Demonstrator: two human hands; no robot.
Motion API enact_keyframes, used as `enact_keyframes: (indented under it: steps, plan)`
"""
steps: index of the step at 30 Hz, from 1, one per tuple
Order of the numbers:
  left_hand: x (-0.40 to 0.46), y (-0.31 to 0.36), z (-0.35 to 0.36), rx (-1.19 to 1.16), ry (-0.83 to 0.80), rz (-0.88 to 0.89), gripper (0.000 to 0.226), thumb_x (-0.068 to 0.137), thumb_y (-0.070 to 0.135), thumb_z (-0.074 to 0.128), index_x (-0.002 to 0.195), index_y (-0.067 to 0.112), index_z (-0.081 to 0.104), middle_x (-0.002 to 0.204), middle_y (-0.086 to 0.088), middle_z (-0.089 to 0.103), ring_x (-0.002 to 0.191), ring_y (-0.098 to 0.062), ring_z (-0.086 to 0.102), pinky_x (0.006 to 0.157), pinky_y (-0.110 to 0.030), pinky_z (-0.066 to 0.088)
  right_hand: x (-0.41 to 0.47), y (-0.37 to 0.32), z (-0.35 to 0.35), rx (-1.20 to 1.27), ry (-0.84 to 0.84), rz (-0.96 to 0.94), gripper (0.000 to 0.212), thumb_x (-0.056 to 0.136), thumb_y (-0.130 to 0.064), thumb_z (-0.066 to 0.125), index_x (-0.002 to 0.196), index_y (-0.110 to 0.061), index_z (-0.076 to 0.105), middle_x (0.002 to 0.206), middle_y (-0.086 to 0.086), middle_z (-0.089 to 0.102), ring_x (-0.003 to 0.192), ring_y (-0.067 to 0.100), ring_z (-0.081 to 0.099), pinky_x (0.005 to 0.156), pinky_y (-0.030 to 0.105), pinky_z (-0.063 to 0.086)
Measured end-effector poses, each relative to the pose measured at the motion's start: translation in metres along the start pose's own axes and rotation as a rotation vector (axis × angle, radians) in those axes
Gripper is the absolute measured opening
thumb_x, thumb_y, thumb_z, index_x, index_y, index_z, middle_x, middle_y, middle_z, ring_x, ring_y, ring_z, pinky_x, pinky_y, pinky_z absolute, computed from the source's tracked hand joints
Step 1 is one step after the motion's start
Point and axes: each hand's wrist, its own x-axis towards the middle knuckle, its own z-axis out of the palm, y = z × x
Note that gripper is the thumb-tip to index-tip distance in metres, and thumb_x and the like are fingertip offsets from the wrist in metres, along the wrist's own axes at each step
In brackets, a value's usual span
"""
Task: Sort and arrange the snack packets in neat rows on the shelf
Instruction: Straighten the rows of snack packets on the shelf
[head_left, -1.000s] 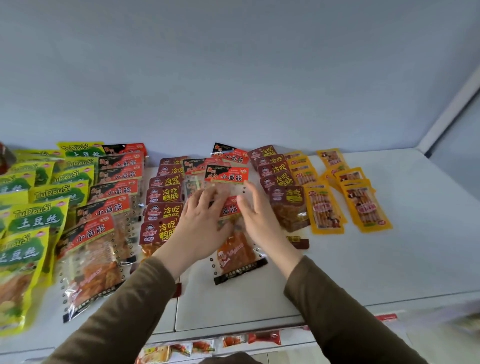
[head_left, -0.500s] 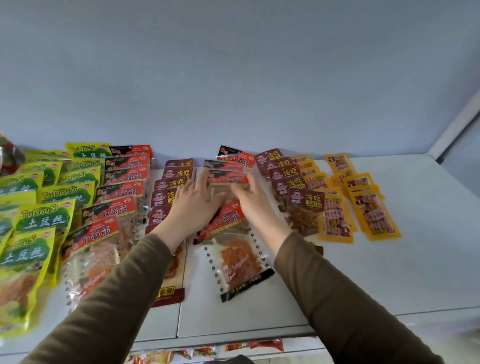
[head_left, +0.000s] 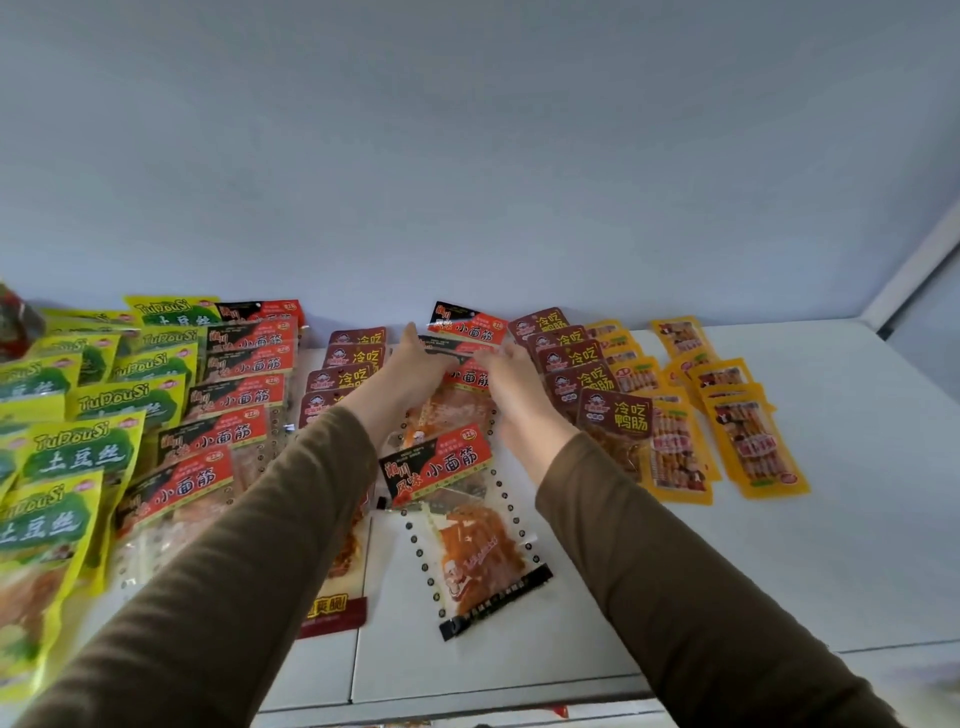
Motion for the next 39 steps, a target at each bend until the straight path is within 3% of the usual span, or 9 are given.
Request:
enact_keyframes:
  steps: [2,6,10,15,18,23,27,33,39]
  plan:
    - [0.008,-0.001,0.000,-0.148,0.028,-0.064,0.077,0.099,0.019,0.065,0.156,0.025,0.015,0.112,-0.014,0.065,0.094,-0.033,0.074,0.081,-0.049,0.063,0.005,-0.004,0.002,0.055,0.014,0.017,0.010,0.099,-0.014,0.061,0.104,-0.023,0.061,0.089,0.000,0.072,0.072,0.015,0.073,0.053,0.025,0.055]
    - [0.014,-0.006,-0.004,-0.300,0.052,-0.109,0.064,0.097,0.006,0.064,0.146,0.019,0.025,0.109,-0.022,0.069,0.091,-0.037,0.076,0.081,-0.054,0.062,0.015,-0.005,0.005,0.079,-0.014,0.041,0.026,0.097,-0.007,0.062,0.122,-0.015,0.058,0.101,0.007,0.074,0.079,0.020,0.075,0.054,0.027,0.056]
    - [0.012,-0.006,-0.009,-0.561,0.007,-0.137,0.049,0.096,-0.007,0.058,0.135,0.011,0.035,0.106,-0.020,0.066,0.072,-0.029,0.075,0.056,-0.041,0.061,0.021,-0.005,0.001,0.012,-0.032,-0.084,0.042,0.101,-0.004,0.055,0.138,-0.021,0.047,0.108,-0.006,0.067,0.085,0.006,0.070,0.058,0.022,0.056]
    - [0.017,-0.016,-0.016,-0.499,0.017,-0.057,0.027,0.099,0.022,0.066,0.120,0.007,0.059,0.086,-0.003,0.079,0.075,-0.019,0.075,0.071,-0.037,0.058,0.028,-0.005,-0.005,-0.033,-0.073,-0.205,0.058,0.102,-0.010,0.057,0.151,-0.031,0.036,0.131,-0.002,0.058,0.110,0.009,0.062,0.072,0.022,0.056]
    - [0.024,-0.020,-0.019,-0.489,0.040,-0.044,0.023,0.103,0.031,0.060,0.111,0.009,0.063,0.081,0.000,0.078,0.074,-0.018,0.074,0.071,-0.035,0.055,0.032,-0.004,-0.003,-0.006,-0.059,-0.169,0.055,0.099,-0.010,0.060,0.148,-0.028,0.040,0.127,0.002,0.060,0.109,0.016,0.065,0.084,0.035,0.060]
    - [0.028,-0.022,-0.017,-0.437,0.078,0.040,0.017,0.103,0.011,0.058,0.118,0.015,0.065,0.101,-0.008,0.078,0.079,-0.019,0.077,0.064,-0.032,0.058,0.036,-0.007,0.003,-0.082,-0.060,-0.060,0.045,0.091,-0.049,0.068,0.117,-0.013,0.061,0.109,0.010,0.073,0.096,0.026,0.074,0.091,0.054,0.058]
    - [0.030,-0.021,-0.016,-0.420,0.059,0.074,0.021,0.099,0.005,0.061,0.117,0.015,0.065,0.107,-0.010,0.077,0.089,-0.024,0.077,0.071,-0.037,0.061,0.037,-0.005,0.003,-0.197,-0.037,-0.187,0.033,0.102,-0.042,0.056,0.107,-0.012,0.069,0.100,0.012,0.075,0.093,0.029,0.074,0.088,0.049,0.060]
    - [0.032,-0.011,-0.028,-0.383,0.120,0.089,0.031,0.098,0.044,0.065,0.098,0.013,0.070,0.093,-0.006,0.080,0.086,-0.025,0.078,0.086,-0.046,0.062,0.035,0.005,0.004,-0.122,-0.075,-0.183,0.024,0.105,-0.038,0.052,0.112,-0.020,0.066,0.101,0.000,0.075,0.087,0.016,0.075,0.077,0.034,0.062]
    - [0.035,-0.009,-0.030,-0.304,0.142,0.132,0.018,0.100,0.029,0.066,0.090,0.015,0.066,0.096,-0.010,0.079,0.090,-0.029,0.077,0.088,-0.054,0.061,0.032,0.006,0.005,-0.105,-0.045,-0.183,0.024,0.104,-0.041,0.052,0.102,-0.019,0.060,0.098,0.007,0.070,0.084,0.018,0.070,0.070,0.031,0.057]
